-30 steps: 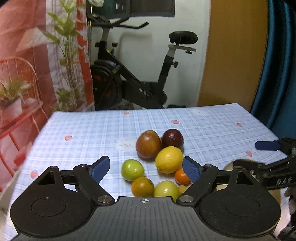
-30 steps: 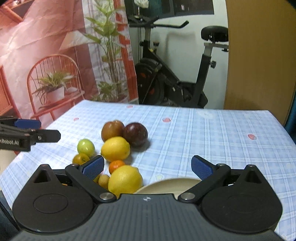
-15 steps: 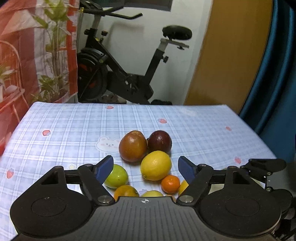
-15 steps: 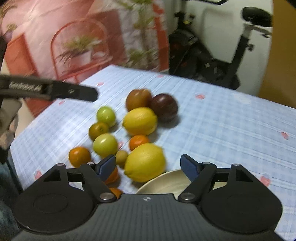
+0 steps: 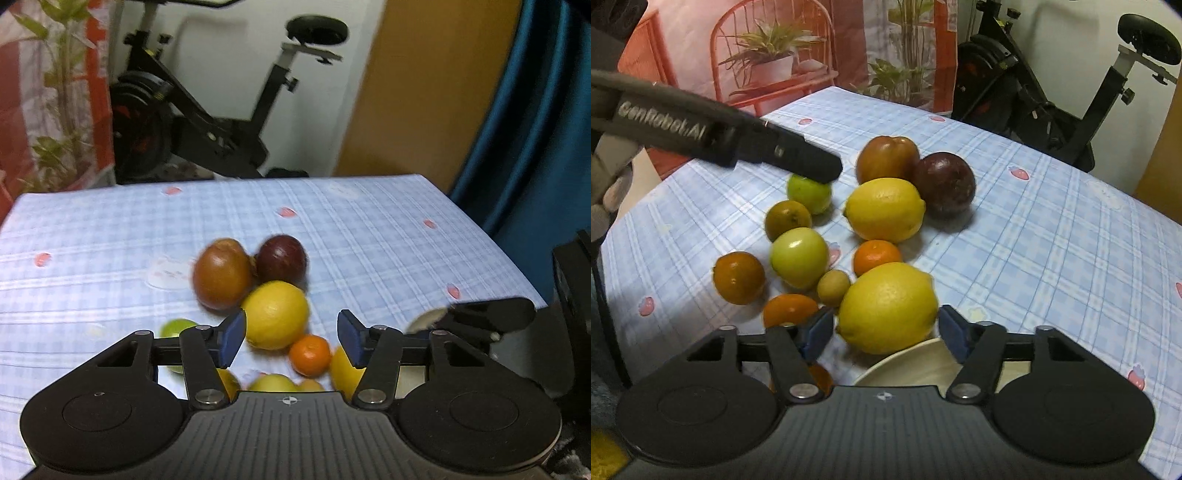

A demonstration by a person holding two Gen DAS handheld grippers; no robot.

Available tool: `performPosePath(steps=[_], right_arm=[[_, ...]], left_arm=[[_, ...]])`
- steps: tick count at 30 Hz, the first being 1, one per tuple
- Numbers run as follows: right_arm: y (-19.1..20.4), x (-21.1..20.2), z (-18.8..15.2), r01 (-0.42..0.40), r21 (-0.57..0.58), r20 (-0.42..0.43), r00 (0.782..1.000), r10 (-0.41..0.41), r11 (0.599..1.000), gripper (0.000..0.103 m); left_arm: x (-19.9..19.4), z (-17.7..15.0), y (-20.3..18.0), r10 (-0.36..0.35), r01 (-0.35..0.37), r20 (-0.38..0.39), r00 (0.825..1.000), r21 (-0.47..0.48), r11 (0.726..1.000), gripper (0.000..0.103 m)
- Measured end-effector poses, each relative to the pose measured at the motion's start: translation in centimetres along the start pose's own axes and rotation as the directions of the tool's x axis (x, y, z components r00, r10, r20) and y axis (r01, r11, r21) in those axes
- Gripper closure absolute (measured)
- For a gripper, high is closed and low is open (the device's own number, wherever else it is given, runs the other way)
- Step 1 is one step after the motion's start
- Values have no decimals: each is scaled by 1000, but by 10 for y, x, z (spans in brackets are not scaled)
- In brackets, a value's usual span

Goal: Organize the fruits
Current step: 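Close the left gripper around the yellow lemon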

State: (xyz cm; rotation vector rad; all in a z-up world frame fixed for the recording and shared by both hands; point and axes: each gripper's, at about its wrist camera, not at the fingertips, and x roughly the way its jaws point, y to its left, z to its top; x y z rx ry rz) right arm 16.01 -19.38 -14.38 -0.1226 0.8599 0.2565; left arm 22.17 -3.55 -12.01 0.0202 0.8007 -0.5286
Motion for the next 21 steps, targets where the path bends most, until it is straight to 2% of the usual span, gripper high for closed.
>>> performPosePath(steps=[3, 6, 13, 17, 21], right_arm=[[-8, 2, 0, -27, 22, 11, 1000, 27, 999, 39], [-13, 1, -2, -48, 37, 27, 999, 47, 998, 39], [-4, 2, -5, -26, 7, 35, 999, 26, 1000, 39], [-2, 4, -6, -20, -18, 35, 999, 20, 1000, 38], [-2, 6, -6, -18, -29, 37, 999, 19, 999, 38]], left_arm=[[10, -2, -6, -45, 45, -24, 999, 12, 999, 47], [25, -3, -13, -87, 88, -74, 993, 6, 996, 53], [43, -13, -19, -126, 117, -170, 977, -64, 991, 53], [43, -15, -12, -150, 125, -180, 972, -141, 982, 53], [44, -16, -17, -169, 142, -191, 967, -147, 979, 53]])
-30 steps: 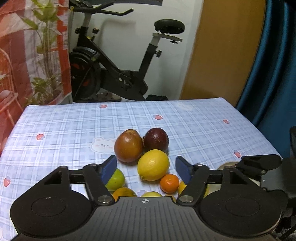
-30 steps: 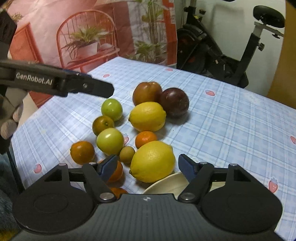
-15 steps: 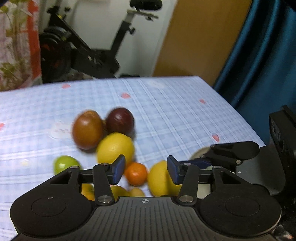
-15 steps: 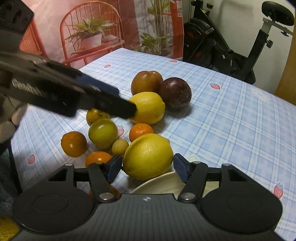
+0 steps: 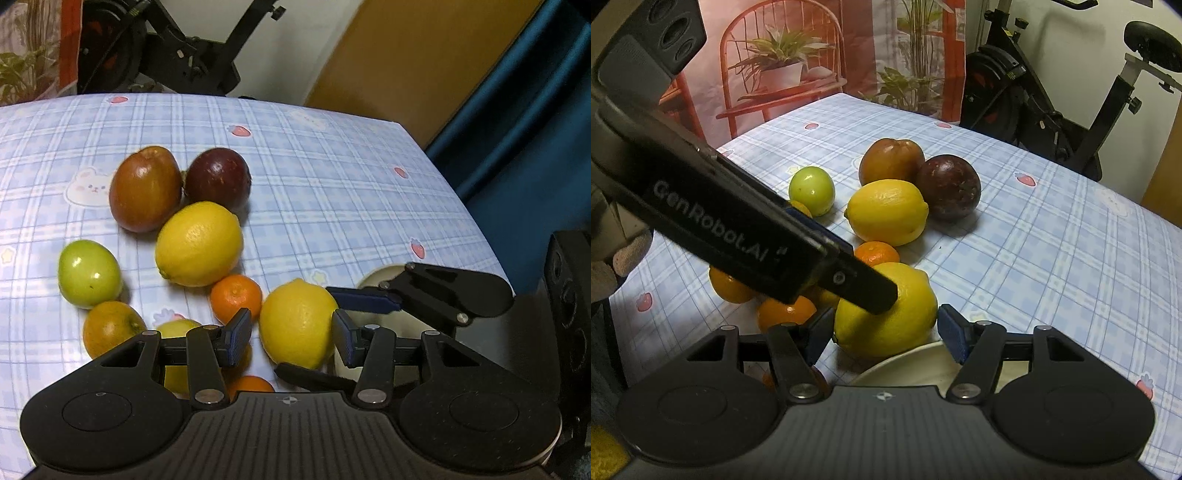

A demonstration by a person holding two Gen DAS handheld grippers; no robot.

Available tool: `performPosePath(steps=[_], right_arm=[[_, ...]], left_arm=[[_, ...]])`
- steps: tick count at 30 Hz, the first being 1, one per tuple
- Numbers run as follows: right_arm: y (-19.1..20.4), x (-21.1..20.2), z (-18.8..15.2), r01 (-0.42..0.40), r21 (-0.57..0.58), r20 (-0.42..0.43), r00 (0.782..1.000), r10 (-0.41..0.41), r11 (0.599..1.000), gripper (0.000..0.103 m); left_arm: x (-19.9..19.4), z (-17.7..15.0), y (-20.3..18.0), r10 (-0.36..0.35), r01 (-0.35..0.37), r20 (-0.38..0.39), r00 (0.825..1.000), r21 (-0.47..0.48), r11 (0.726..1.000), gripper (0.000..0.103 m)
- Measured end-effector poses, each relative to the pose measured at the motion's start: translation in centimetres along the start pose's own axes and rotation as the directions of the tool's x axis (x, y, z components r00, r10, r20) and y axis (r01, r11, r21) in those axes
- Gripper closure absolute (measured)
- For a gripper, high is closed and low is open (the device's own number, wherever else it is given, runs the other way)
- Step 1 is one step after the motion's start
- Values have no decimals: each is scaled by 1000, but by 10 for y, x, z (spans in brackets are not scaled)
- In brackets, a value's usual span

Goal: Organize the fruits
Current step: 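Close the left gripper around the yellow lemon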

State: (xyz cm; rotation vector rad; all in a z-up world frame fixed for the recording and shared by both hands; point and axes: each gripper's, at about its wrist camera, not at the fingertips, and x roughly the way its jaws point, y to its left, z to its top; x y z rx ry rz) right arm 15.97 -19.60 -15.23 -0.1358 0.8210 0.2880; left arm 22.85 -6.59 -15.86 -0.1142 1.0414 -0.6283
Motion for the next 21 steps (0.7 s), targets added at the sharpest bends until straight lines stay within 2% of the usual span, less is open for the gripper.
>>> performPosePath(steps=[21], right_arm=[[1, 2, -5, 35, -20, -11, 999, -35, 999, 39]], left_arm=[[15, -4, 0, -50, 49, -17, 999, -28, 998, 46]])
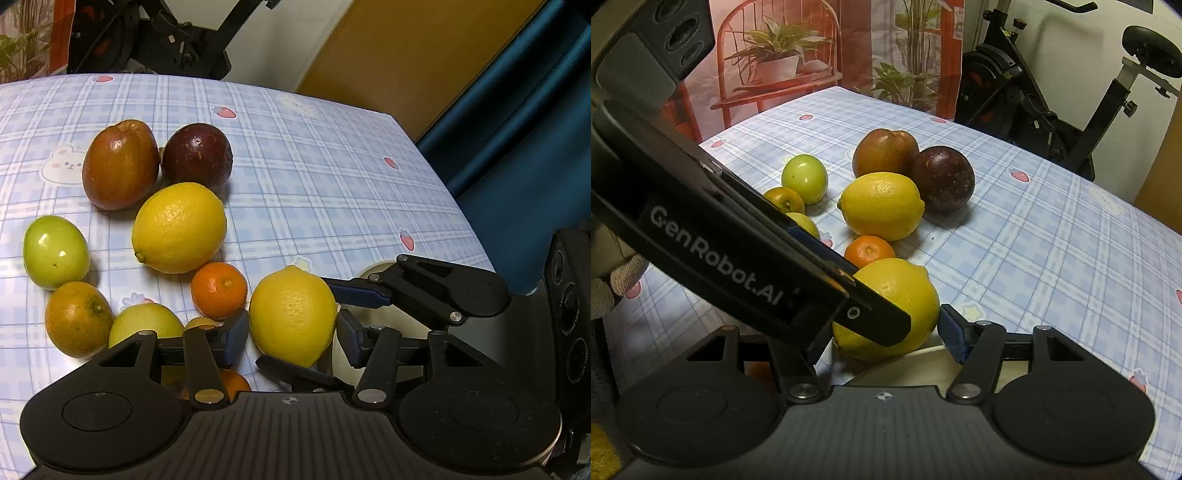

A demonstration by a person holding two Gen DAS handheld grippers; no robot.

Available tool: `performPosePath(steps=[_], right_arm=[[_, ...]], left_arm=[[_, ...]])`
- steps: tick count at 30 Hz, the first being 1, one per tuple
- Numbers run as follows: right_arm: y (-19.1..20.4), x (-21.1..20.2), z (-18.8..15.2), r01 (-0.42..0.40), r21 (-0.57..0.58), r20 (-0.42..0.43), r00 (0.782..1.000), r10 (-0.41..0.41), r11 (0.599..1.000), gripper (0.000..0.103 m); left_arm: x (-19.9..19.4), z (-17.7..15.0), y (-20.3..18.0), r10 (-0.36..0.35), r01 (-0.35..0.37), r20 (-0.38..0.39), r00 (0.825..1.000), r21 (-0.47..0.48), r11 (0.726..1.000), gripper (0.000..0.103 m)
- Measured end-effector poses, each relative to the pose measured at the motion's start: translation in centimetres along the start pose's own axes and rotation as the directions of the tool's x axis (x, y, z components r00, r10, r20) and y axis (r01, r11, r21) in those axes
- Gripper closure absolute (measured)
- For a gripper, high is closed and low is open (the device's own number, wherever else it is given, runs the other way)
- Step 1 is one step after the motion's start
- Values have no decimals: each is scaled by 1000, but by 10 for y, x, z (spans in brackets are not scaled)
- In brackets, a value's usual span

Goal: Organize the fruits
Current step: 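Close the left gripper around the yellow lemon, then lower the lemon onto the cream plate and open the left gripper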

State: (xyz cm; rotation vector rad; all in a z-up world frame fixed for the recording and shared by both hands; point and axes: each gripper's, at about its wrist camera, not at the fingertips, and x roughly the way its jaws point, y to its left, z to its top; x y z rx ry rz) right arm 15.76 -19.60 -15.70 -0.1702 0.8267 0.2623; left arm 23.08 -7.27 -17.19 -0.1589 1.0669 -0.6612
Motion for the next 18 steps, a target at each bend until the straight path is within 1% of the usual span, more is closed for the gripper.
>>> performPosePath(steps=[2, 5, 8, 13, 18], right_arm=[[1, -1, -1, 3, 1, 1, 1000, -3, 1000, 39], [1, -3, -2, 0, 3, 11, 1000, 0, 1000, 40], [3, -4, -4, -6, 6, 18, 1000, 6, 1000, 40], [4, -7, -4, -8, 23, 34, 999, 7, 1000, 40], [7, -16, -1, 1, 24, 75, 997, -3, 1000, 40]], left_arm=[[1, 0, 0, -2, 2, -3, 1000, -4, 1000, 44], [4, -3, 1, -6, 6, -14, 1000, -2, 1000, 45], [7, -4, -2, 8, -8, -11, 1000, 11, 1000, 45], [2, -5, -3, 15, -15, 14, 1000, 20, 1000, 45], [-13, -6, -11, 27, -29, 55, 998, 37, 999, 45]])
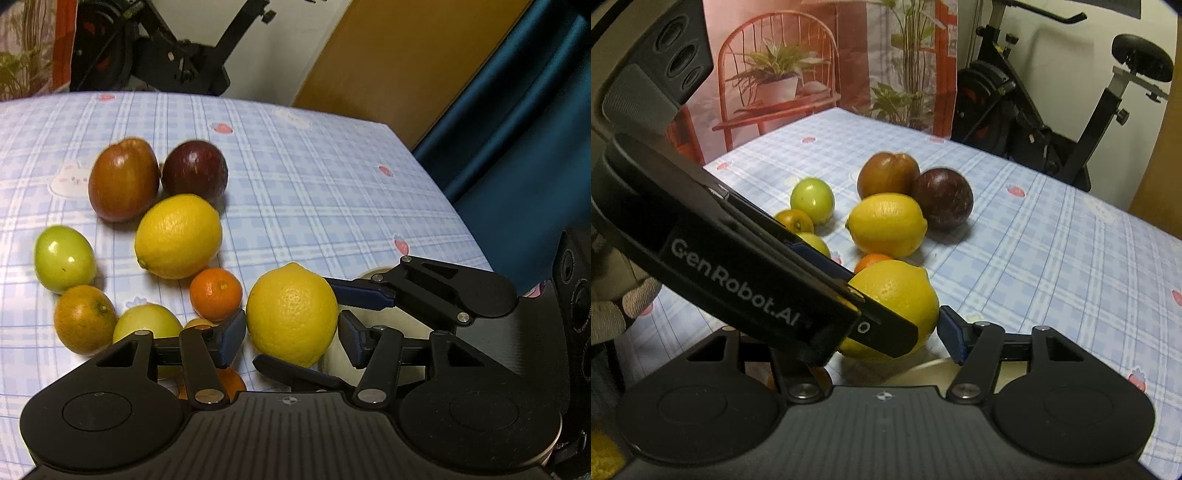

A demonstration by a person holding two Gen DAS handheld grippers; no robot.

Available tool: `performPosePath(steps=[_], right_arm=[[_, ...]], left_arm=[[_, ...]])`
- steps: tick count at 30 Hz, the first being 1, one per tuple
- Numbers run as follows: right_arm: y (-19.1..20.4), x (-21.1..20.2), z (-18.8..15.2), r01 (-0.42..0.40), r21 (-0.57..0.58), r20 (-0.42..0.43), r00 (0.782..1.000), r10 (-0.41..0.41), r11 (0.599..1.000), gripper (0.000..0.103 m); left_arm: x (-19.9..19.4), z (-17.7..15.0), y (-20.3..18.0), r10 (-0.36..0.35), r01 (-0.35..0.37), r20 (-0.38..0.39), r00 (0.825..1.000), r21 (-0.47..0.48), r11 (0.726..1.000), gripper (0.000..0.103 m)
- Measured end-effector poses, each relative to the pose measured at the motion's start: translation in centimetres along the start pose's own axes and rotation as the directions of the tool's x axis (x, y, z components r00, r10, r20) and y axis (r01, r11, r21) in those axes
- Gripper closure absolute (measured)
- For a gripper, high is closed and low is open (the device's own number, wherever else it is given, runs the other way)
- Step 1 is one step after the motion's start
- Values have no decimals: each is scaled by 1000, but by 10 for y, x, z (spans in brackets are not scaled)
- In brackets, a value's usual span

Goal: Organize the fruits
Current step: 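Lower the lemon onto the cream plate and open the left gripper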

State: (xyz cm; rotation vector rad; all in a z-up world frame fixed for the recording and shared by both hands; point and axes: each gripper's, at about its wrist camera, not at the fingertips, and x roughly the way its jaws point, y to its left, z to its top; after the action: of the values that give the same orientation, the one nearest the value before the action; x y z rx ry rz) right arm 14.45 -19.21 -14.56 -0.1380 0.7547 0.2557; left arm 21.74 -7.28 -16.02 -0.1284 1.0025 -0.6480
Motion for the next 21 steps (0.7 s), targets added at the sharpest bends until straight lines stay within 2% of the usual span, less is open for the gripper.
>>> performPosePath(steps=[4, 7, 13, 21], right_arm=[[3, -15, 4, 32, -18, 35, 999, -31, 999, 40], [-4, -29, 1, 49, 27, 59, 997, -50, 998, 40], [-20, -48, -17, 94, 93, 59, 993, -99, 991, 40], [-43, -53, -47, 105, 193, 29, 993, -113, 976, 40]], left_arm=[[-11, 5, -19, 0, -2, 29, 1000, 65, 998, 45], [-10, 8, -34, -19, 16, 31, 999, 110, 994, 45], [7, 8, -63, -47, 49, -16, 999, 178, 983, 45], [40, 1, -79, -41, 57, -84, 996, 192, 980, 45]])
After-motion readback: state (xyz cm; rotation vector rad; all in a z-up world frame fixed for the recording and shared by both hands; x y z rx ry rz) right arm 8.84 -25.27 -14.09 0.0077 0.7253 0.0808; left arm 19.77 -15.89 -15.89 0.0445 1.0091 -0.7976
